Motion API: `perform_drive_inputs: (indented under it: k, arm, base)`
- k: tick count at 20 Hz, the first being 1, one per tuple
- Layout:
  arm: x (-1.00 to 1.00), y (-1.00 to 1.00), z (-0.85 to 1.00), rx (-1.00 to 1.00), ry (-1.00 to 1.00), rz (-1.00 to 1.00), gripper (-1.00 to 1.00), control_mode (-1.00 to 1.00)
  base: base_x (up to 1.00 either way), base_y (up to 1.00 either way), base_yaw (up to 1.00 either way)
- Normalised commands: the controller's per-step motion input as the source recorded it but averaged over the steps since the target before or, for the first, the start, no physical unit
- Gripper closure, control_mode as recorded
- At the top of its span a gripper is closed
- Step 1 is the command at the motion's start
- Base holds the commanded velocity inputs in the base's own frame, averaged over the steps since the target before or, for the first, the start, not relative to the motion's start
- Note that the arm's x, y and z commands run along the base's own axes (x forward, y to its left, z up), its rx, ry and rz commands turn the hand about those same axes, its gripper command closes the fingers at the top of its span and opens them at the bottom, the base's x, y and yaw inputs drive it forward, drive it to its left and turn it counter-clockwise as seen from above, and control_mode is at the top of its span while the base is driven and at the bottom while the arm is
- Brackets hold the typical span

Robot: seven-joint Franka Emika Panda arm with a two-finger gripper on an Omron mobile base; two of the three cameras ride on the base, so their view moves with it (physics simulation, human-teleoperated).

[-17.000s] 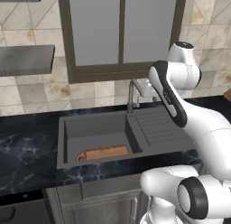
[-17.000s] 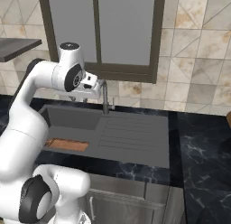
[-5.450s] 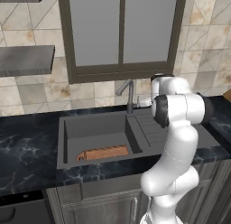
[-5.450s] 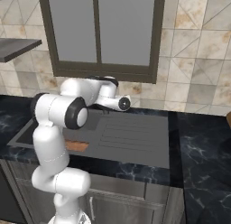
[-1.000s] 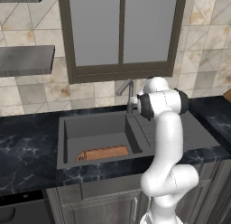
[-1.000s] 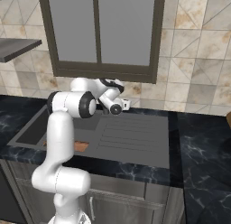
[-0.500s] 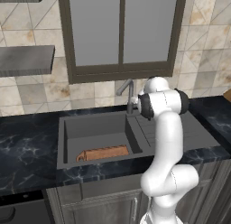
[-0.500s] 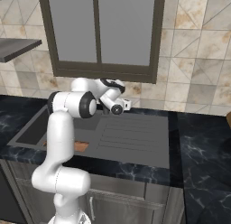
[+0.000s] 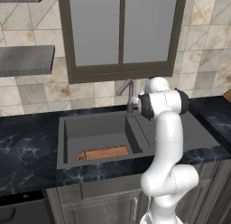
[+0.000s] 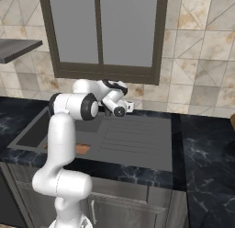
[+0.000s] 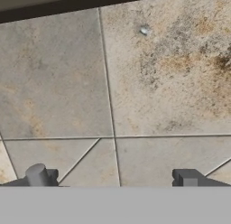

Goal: Turn on the sink faucet with hot water and rinse the cutting board for ten seconds, then turn off the faucet. Push the cutting board to reach the water if necessary.

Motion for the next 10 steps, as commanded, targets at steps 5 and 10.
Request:
perform_drive_inputs:
  k: [5, 10]
  arm:
    - [0.00, -0.07, -0.03, 0.00, 0.00, 0.00, -1.00, -1.00]
    - [-0.02, -0.14, -0.03, 0.00, 0.00, 0.00, -1.00, -1.00]
  base:
    - [0.00, 0.00, 0.00]
    - [0.00, 0.00, 0.00]
